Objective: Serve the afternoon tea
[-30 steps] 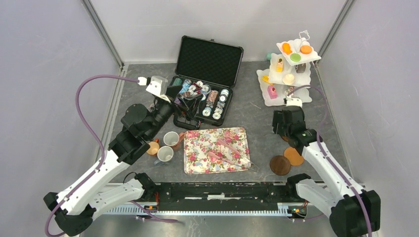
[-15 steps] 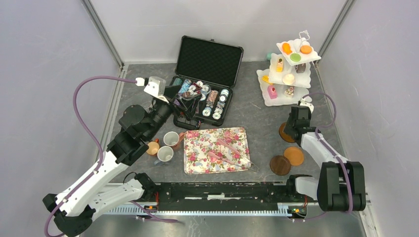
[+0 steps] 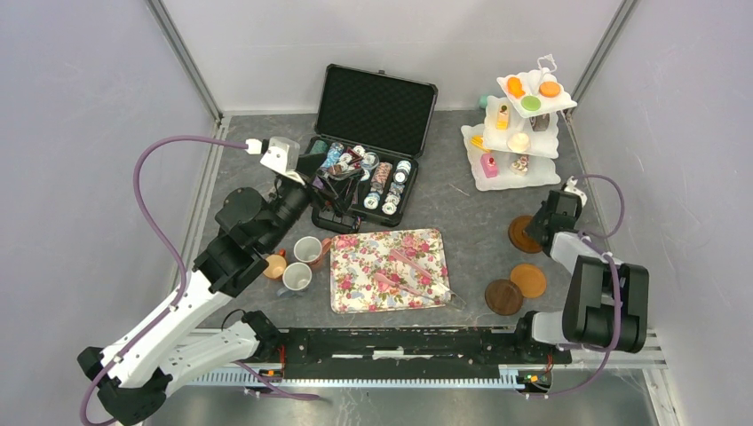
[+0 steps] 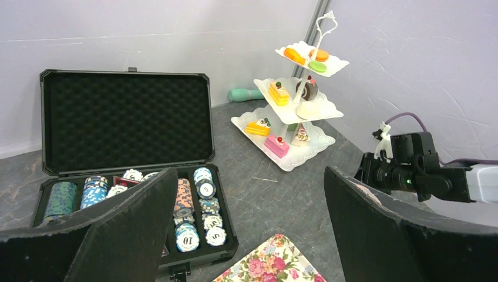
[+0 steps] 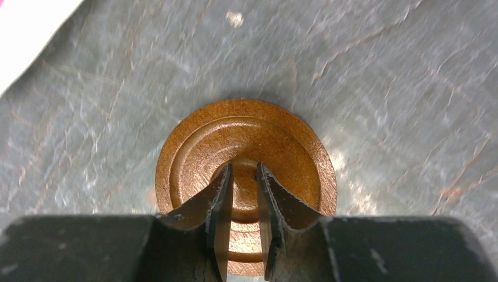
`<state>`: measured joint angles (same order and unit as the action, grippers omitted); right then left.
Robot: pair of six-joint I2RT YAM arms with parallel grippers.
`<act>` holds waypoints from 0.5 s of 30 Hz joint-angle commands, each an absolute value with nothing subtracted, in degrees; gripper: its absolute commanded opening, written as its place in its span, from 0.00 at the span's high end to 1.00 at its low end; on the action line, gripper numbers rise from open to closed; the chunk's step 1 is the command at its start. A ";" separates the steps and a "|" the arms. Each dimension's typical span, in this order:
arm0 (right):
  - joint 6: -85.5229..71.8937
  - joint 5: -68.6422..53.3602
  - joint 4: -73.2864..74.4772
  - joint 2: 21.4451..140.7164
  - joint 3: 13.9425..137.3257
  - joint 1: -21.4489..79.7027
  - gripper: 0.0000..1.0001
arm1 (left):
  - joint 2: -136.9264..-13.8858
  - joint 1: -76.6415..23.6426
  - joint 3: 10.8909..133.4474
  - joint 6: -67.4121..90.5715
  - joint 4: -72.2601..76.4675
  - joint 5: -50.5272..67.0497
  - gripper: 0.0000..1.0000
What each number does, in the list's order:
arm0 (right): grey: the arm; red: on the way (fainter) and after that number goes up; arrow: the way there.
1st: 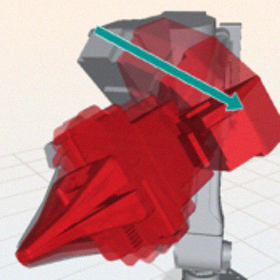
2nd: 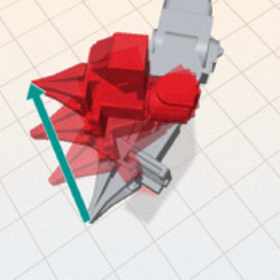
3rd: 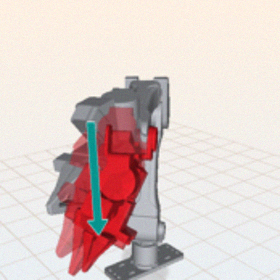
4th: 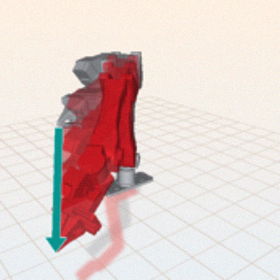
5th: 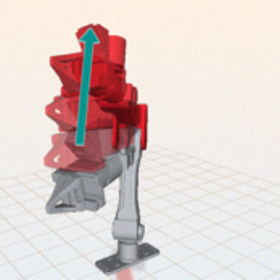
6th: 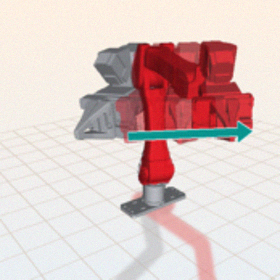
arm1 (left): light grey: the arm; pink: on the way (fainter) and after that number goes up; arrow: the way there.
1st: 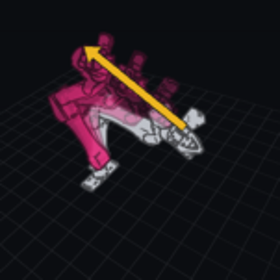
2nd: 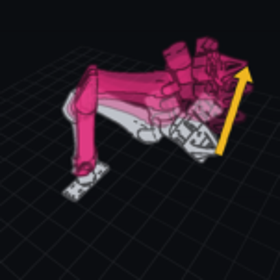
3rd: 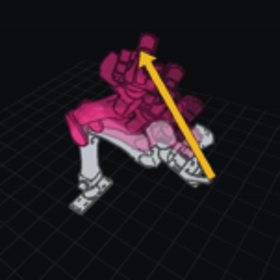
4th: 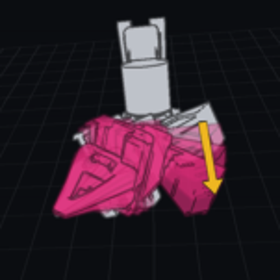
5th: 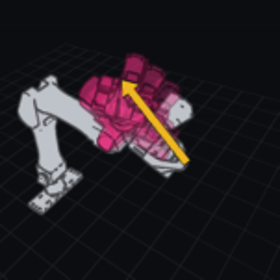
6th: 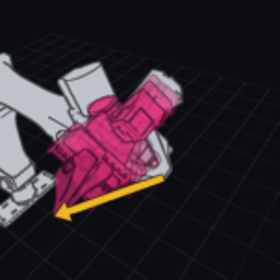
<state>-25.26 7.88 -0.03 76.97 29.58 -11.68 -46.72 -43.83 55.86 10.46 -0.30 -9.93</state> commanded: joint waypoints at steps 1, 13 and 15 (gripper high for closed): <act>-24.26 6.07 -2.91 82.29 33.00 -16.01 0.72 | -46.93 -43.71 56.84 10.28 1.26 -9.73 0.00; -20.64 1.02 -5.06 92.86 41.31 -22.76 0.63 | -46.83 -43.77 56.87 10.28 1.21 -9.58 0.00; -19.47 0.14 -4.49 92.82 42.24 -22.76 0.61 | -46.73 -43.77 56.87 10.28 1.19 -9.74 0.00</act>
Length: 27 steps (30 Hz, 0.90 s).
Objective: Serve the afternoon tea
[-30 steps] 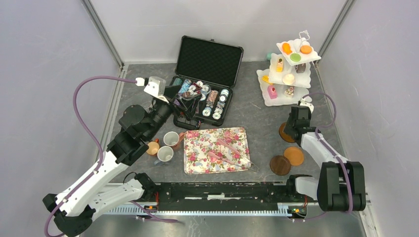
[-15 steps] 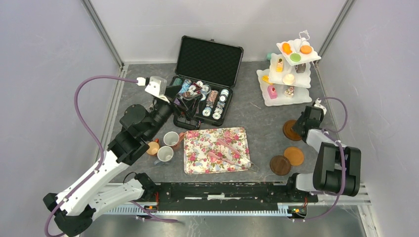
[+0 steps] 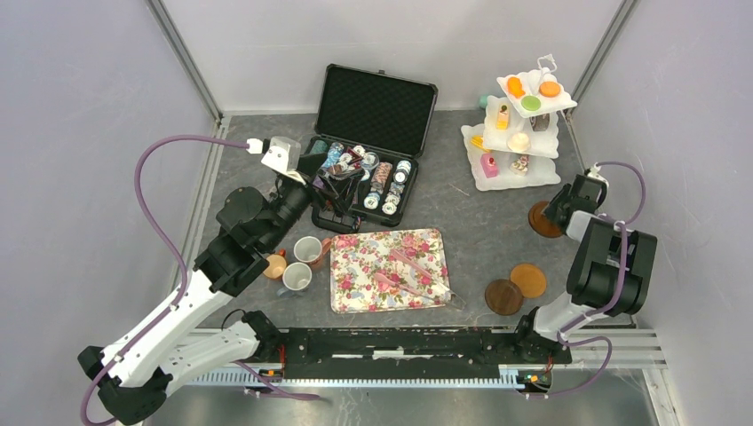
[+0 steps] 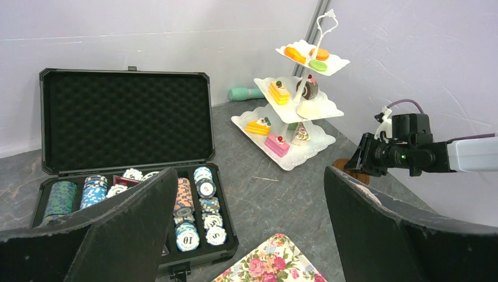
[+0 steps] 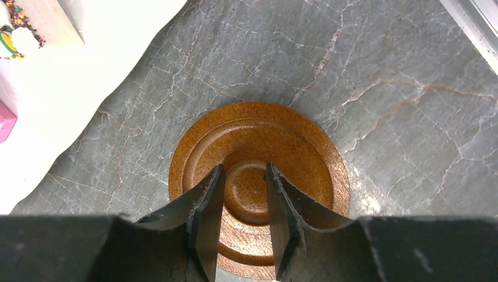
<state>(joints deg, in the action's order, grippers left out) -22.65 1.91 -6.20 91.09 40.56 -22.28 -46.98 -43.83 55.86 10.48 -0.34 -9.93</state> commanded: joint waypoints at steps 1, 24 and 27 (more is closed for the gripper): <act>-19.05 -0.59 -4.43 92.46 42.36 -22.76 0.60 | -46.76 -43.77 56.87 10.28 1.16 -9.70 0.00; -5.84 -25.48 -20.16 62.56 36.66 5.36 0.12 | -45.00 -43.51 56.78 10.02 0.93 -11.87 0.00; -0.80 -28.04 -25.82 65.34 36.53 15.71 0.05 | -44.30 -43.42 56.43 9.80 1.23 -13.08 0.00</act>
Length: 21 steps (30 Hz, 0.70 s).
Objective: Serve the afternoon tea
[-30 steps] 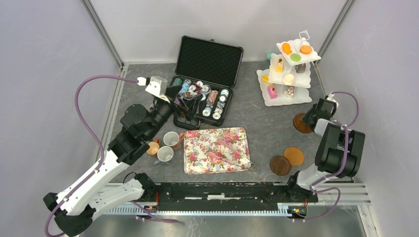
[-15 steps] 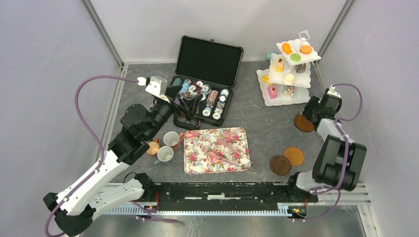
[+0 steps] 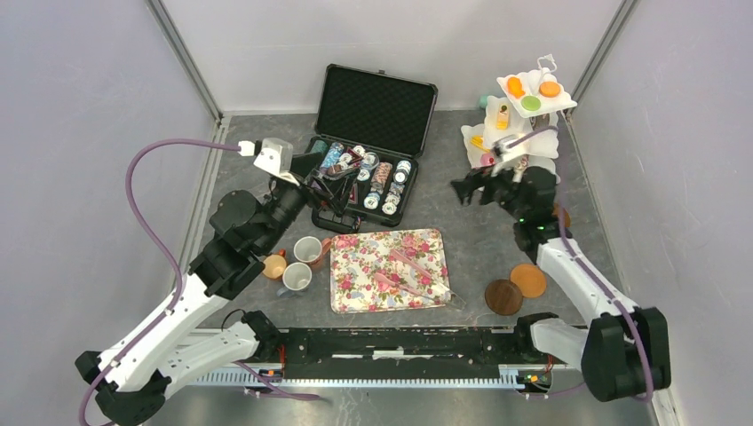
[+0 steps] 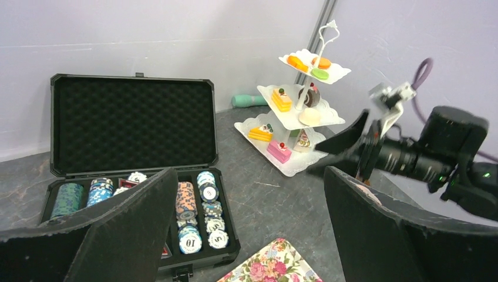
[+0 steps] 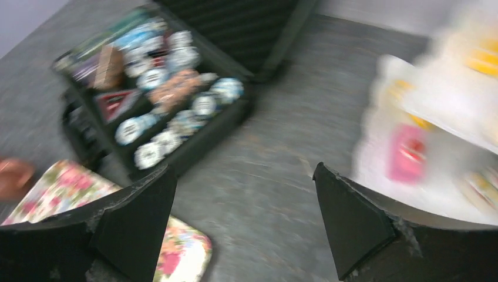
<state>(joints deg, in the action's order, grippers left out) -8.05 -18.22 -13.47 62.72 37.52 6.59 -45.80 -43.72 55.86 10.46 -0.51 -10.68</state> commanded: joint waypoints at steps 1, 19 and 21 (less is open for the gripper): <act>2.46 -28.33 -27.16 66.71 36.83 19.58 0.04 | -44.06 -43.33 56.34 9.71 1.23 -13.47 0.00; 40.73 -42.30 -15.34 103.68 63.79 46.80 0.02 | -41.47 -40.99 55.03 9.92 2.76 -15.72 0.00; 42.77 -43.18 -13.21 107.07 67.71 47.81 0.02 | -41.39 -40.46 55.02 10.23 2.75 -15.56 0.00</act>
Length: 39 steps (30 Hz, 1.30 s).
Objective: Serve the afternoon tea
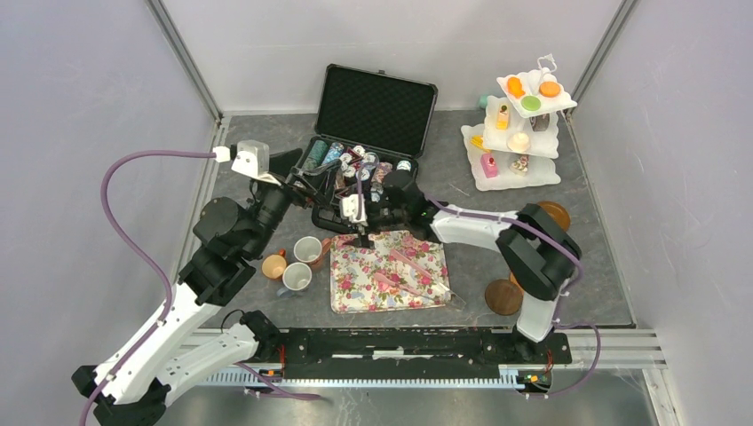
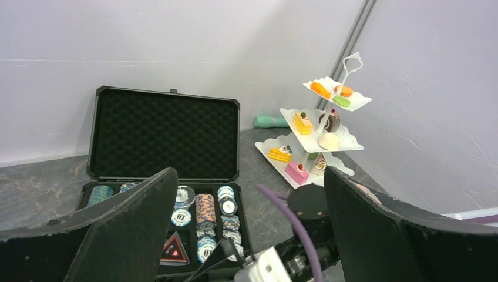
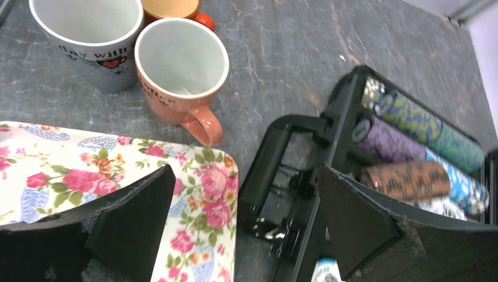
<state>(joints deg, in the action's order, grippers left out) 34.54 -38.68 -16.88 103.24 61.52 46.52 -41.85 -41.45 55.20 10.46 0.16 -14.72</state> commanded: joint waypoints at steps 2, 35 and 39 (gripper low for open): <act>44.44 -43.99 -10.96 110.28 71.18 48.62 0.03 | -41.26 -40.22 54.94 10.28 2.86 -15.59 0.00; 48.19 -39.30 1.43 123.46 85.35 54.05 0.56 | -40.68 -39.48 54.84 10.63 3.08 -14.99 0.00; 47.74 -38.20 1.66 123.14 85.35 54.06 0.68 | -40.65 -39.54 54.84 10.72 3.08 -14.83 0.00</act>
